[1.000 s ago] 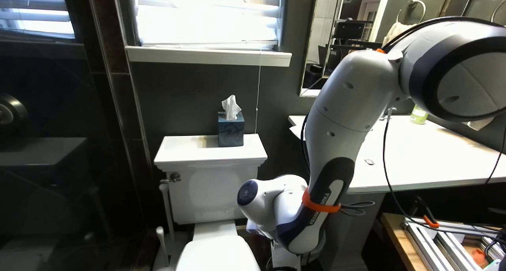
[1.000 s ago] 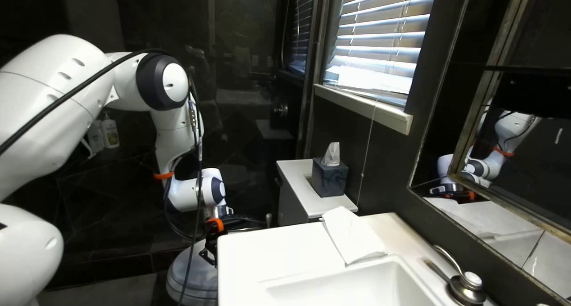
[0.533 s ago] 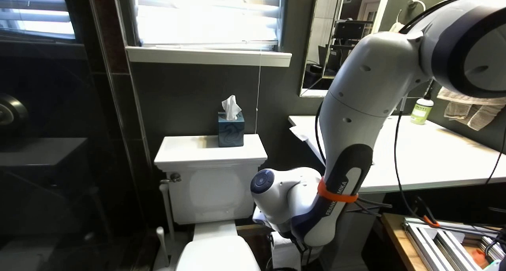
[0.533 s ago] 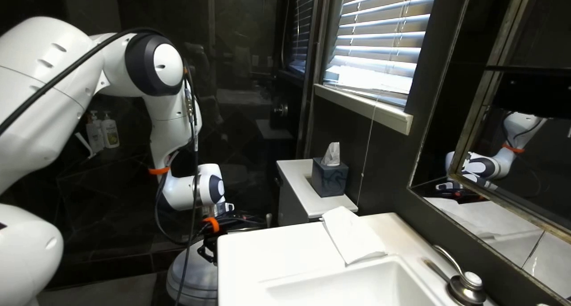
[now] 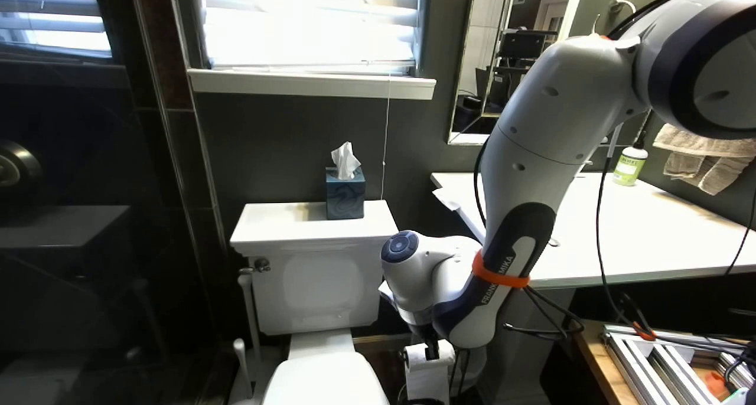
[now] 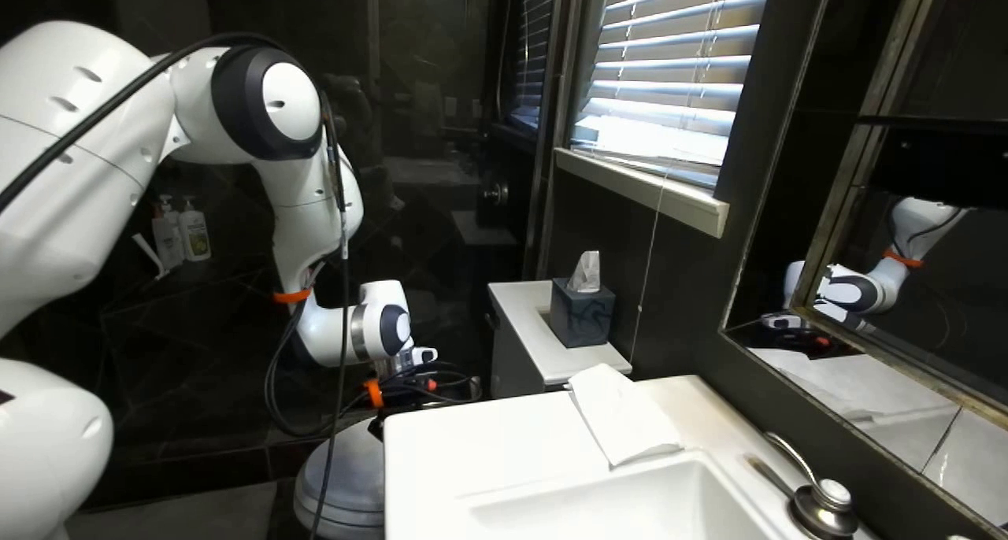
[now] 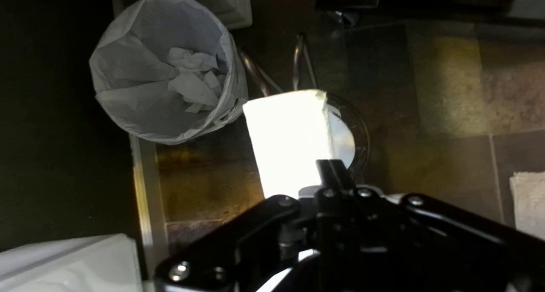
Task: Put the tissue roll on the tissue holder
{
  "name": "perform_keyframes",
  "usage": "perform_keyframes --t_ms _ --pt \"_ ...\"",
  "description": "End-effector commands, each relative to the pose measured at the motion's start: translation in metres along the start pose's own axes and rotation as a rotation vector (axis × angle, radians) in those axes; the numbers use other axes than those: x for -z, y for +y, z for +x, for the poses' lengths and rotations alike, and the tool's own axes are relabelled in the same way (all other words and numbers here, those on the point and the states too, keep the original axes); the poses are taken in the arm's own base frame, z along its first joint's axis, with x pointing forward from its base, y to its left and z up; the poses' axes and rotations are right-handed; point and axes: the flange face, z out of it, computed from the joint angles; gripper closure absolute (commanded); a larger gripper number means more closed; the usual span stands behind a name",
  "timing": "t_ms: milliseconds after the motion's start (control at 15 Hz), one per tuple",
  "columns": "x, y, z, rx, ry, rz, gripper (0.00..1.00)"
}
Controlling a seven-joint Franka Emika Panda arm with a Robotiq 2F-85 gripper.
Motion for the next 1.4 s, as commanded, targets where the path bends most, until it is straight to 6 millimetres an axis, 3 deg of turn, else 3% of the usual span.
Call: perform_keyframes --t_ms 0,200,467,733,1333 --pt "0.009 0.01 0.012 -0.159 0.085 -0.057 1.0" --pt "0.012 0.018 0.018 -0.238 0.091 -0.119 1.0" --pt "0.007 0.018 0.042 -0.24 0.088 -0.175 1.0" --pt "-0.003 0.012 0.067 -0.196 0.095 -0.191 1.0" --pt "-0.034 0.004 0.095 -0.031 0.012 -0.215 1.0"
